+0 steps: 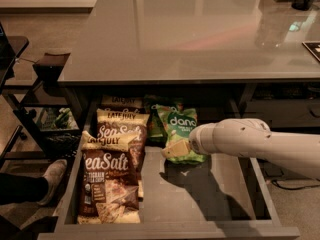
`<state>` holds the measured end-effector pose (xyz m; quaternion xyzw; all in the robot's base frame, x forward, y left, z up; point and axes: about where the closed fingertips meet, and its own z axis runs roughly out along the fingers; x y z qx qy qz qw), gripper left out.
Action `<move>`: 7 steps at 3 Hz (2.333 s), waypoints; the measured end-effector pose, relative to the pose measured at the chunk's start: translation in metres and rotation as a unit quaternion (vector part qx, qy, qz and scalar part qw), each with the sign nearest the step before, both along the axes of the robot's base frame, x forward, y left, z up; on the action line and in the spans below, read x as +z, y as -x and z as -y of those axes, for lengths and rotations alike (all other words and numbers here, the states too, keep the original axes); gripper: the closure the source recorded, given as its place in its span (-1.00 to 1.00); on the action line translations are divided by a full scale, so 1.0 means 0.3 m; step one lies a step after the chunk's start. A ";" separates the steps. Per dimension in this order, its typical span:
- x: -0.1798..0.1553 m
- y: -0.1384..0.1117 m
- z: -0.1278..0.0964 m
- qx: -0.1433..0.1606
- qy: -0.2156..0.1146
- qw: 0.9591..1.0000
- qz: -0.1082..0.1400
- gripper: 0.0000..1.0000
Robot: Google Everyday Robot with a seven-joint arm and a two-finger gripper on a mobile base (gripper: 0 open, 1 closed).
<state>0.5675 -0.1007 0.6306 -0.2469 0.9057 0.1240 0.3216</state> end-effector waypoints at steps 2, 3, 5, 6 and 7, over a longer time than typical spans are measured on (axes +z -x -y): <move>-0.071 -0.026 -0.020 -0.010 -0.003 1.000 -0.011 -0.75; -0.071 -0.026 -0.020 -0.010 -0.003 1.000 -0.011 -0.28; -0.055 -0.026 -0.020 -0.010 -0.003 1.000 -0.011 0.65; 0.025 -0.031 -0.037 0.005 -0.025 1.000 -0.014 1.00; 0.199 -0.020 0.033 0.030 -0.042 0.999 0.010 1.00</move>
Offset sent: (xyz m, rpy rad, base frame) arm 0.0104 0.0062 -0.0333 0.0137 0.0451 -0.0364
